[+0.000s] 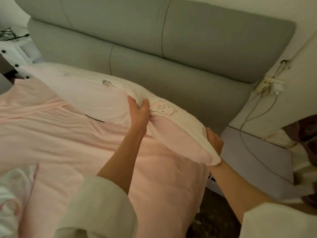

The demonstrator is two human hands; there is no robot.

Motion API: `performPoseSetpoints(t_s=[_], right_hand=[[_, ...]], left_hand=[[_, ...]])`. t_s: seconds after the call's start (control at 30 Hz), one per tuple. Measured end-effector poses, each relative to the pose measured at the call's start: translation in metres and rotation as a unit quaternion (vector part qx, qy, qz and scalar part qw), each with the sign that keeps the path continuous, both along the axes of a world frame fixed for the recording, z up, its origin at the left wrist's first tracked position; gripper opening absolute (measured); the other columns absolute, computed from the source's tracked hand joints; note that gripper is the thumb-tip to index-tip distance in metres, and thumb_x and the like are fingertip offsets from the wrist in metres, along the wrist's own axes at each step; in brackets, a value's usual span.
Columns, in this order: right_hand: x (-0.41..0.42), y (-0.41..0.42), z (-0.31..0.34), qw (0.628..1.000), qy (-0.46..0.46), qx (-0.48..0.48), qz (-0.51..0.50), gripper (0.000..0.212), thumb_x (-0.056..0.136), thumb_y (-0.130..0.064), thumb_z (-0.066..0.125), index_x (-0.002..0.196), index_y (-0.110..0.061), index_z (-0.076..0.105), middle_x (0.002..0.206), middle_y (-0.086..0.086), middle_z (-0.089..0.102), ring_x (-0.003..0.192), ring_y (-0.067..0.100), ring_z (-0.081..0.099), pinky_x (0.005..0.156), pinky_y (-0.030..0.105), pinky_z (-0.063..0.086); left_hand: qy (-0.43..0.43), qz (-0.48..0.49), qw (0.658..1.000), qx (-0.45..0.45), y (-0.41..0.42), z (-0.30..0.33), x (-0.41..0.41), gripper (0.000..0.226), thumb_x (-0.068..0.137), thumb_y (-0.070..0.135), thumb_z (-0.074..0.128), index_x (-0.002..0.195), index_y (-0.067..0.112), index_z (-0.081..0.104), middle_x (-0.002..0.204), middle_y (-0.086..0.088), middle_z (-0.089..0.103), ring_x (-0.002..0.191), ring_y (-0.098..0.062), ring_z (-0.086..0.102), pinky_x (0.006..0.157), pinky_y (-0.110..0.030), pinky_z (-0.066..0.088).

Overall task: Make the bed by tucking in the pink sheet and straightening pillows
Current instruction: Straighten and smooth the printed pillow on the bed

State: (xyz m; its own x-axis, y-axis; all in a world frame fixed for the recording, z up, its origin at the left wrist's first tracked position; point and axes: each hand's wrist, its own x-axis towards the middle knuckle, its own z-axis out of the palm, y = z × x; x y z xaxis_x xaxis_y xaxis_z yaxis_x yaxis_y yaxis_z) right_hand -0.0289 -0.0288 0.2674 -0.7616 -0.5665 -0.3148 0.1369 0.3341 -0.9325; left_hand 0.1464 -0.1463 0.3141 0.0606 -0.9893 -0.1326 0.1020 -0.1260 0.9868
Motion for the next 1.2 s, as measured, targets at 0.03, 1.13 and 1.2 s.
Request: performPoseSetpoints(t_s=[0.03, 1.13, 1.2], right_hand=[[-0.004, -0.004, 0.002, 1.0, 0.012, -0.013, -0.009, 0.023, 0.093, -0.018, 0.051, 0.072, -0.013, 0.055, 0.07, 0.0, 0.05, 0.073, 0.012, 0.046, 0.06, 0.022, 0.037], [-0.032, 0.058, -0.237, 0.968, -0.054, 0.239, -0.061, 0.011, 0.099, -0.01, 0.036, 0.105, -0.005, 0.044, 0.111, 0.012, 0.049, 0.101, 0.022, 0.051, 0.076, 0.026, 0.048], [-0.032, 0.058, -0.242, 0.963, -0.055, 0.259, -0.054, 0.019, 0.098, -0.012, 0.039, 0.111, -0.002, 0.049, 0.117, 0.014, 0.054, 0.102, 0.024, 0.056, 0.081, 0.03, 0.05]], left_hand=[[0.02, 0.001, 1.0, -0.003, -0.007, -0.004, -0.005, 0.053, 0.092, 0.009, 0.05, 0.14, 0.008, 0.028, 0.138, -0.01, 0.046, 0.125, -0.024, 0.048, 0.107, -0.042, 0.04], [-0.668, -0.239, 0.698, -0.093, 0.114, -0.277, -0.026, 0.063, 0.086, 0.057, 0.038, 0.143, 0.031, 0.029, 0.155, -0.009, 0.022, 0.143, -0.042, 0.009, 0.104, -0.07, 0.009], [-0.677, -0.244, 0.688, -0.093, 0.119, -0.278, -0.025, 0.067, 0.085, 0.059, 0.039, 0.144, 0.031, 0.027, 0.155, -0.01, 0.022, 0.143, -0.043, 0.008, 0.103, -0.072, 0.01]])
